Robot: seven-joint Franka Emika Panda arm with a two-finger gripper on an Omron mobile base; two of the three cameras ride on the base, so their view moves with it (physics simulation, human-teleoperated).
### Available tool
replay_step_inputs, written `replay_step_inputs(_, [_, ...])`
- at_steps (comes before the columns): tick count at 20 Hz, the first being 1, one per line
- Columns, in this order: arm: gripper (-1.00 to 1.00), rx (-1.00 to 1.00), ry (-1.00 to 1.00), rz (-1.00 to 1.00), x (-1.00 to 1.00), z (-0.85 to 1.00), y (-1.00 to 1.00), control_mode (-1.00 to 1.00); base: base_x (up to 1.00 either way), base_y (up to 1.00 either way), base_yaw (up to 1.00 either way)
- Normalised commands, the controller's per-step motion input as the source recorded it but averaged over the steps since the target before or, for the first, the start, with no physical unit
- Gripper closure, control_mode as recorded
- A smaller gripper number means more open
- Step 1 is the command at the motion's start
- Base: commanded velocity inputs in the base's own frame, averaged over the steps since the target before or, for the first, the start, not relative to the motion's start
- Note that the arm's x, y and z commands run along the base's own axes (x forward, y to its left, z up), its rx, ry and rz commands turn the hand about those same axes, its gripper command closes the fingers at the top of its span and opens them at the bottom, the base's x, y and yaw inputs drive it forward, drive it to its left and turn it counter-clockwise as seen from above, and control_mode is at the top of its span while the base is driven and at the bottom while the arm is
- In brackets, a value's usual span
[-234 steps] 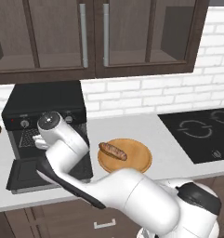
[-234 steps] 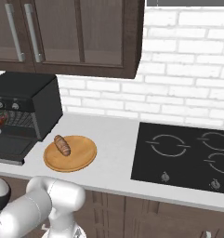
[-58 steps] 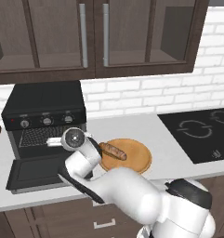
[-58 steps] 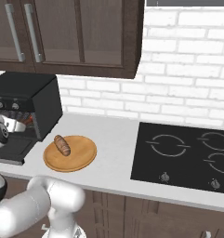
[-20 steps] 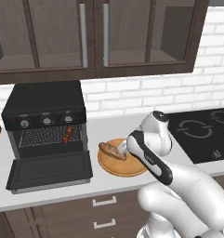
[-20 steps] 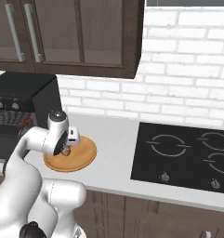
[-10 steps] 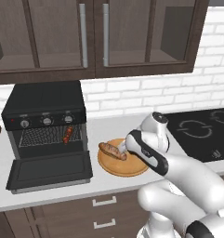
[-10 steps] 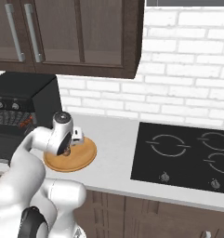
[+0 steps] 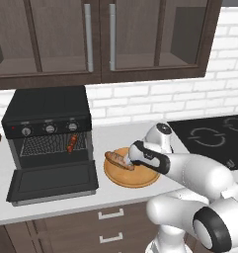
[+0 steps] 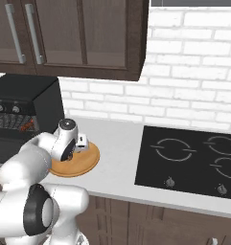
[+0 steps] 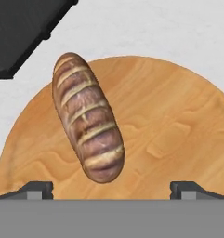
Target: Pick up the kebab skewer and baguette bread, and place them inside the toaster oven. Close the toaster oven door and start by setting the timer.
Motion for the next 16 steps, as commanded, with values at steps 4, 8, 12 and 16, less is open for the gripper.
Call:
replay_step_inputs(4, [-1.0,-0.02,0.0,0.0,-0.04,-0.05,0.16,-1.0,0.0,0.0,0.0])
replay_step_inputs(8, [-1.0,-0.03,0.0,0.01,-0.12,-0.14,0.2,-1.0,0.0,0.0,0.0])
replay_step_inputs(12, [-1.0,-0.01,0.0,0.0,0.0,-0.25,0.07,-1.0,0.0,0.0,0.0])
replay_step_inputs(16, [-1.0,0.0,0.0,0.0,0.03,-0.28,0.0,-1.0,0.0,0.0,0.0])
